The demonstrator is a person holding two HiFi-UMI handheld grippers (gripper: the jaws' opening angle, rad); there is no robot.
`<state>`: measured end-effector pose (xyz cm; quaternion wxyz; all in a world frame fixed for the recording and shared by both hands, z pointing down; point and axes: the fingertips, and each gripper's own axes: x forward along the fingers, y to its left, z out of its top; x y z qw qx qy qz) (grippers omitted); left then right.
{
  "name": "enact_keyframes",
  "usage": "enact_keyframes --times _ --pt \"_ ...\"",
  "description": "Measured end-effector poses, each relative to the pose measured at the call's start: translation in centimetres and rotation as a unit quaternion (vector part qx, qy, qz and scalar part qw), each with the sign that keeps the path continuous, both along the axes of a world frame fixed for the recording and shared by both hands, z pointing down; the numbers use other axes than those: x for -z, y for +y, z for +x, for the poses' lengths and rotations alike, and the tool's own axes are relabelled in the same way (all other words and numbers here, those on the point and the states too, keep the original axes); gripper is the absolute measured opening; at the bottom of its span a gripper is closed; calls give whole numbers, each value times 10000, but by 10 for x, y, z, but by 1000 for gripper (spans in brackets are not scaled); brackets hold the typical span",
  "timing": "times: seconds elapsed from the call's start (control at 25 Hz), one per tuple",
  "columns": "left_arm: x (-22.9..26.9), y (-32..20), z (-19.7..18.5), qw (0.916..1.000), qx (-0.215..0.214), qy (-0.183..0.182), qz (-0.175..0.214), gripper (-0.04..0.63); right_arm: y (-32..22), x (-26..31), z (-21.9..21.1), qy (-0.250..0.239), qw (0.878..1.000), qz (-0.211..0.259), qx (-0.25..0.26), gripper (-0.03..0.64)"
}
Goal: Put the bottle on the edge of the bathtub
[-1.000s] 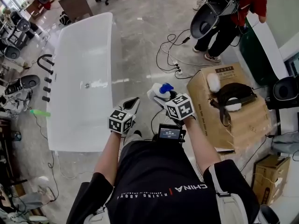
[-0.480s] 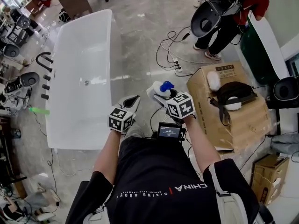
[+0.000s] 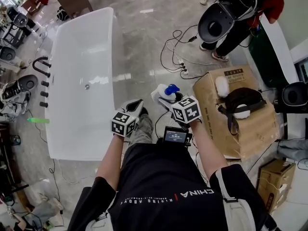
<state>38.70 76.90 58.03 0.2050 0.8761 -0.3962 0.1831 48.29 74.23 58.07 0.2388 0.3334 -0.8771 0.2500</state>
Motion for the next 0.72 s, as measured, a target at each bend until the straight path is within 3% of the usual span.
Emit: enact_keyframes --times 0.32,0.72 --pt "0 -110 -37 9996 -2 258 -62 9 -109 3 -39 367 9993 44 110 268" --pt "11 -227 -90 9990 -94 433 -97 9 -225 20 -93 400 9991 97 -37 268"
